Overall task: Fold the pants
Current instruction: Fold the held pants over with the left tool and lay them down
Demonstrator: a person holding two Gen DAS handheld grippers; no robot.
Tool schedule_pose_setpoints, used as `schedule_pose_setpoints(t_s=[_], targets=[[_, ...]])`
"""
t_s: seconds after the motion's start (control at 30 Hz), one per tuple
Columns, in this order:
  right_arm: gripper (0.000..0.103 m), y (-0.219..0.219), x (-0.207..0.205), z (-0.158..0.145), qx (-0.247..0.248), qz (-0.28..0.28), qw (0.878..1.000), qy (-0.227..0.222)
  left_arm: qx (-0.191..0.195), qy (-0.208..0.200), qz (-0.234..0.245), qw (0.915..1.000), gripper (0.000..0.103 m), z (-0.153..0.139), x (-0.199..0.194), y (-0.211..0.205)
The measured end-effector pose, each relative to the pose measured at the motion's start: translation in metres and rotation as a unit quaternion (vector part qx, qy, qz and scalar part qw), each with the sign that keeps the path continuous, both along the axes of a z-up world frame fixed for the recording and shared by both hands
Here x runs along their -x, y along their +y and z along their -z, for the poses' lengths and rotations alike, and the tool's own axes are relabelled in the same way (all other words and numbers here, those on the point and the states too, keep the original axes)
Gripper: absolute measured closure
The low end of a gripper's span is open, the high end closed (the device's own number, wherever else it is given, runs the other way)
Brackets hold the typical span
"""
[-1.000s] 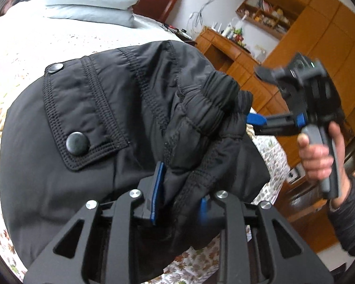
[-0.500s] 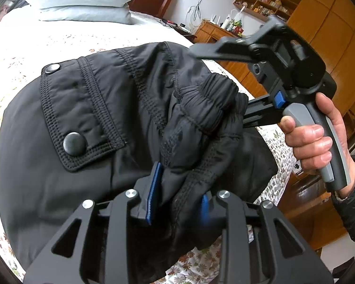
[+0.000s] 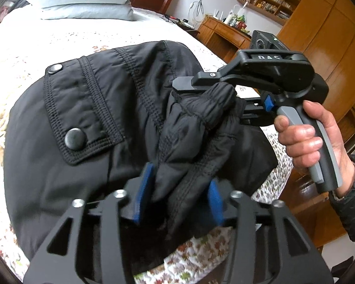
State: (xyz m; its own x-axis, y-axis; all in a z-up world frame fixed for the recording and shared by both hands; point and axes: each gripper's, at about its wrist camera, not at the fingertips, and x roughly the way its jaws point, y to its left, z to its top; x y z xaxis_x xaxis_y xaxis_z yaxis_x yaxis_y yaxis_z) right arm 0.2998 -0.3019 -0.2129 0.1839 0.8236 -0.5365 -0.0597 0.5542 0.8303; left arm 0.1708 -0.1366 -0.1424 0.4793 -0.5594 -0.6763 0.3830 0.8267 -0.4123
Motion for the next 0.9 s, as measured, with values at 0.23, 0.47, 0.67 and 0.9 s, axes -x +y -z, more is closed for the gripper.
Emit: schedule_pose_setpoints(t_s=[0.23,0.47,0.67,0.9], targets=[[0.084,-0.014,0.003,0.006,-0.028,0.017,0.999,0.012,-0.043,0.009,-0.035,0.9984,0.027,-0.015,0.014,0.016],[0.084,-0.019,0.011,-0.004,-0.053,0.021,0.998,0.010,-0.096,-0.006,-0.074,0.9926,0.013,-0.043,0.024,0.034],[0.085,-0.022,0.017,-0.021,-0.068,0.020,0.998,-0.003,-0.110,-0.023,-0.088,0.9897,0.012,-0.063,0.026,0.041],[0.085,-0.035,0.022,-0.042,-0.081,0.025,0.996,-0.019,-0.117,-0.035,-0.087,0.9887,0.012,-0.074,0.026,0.042]])
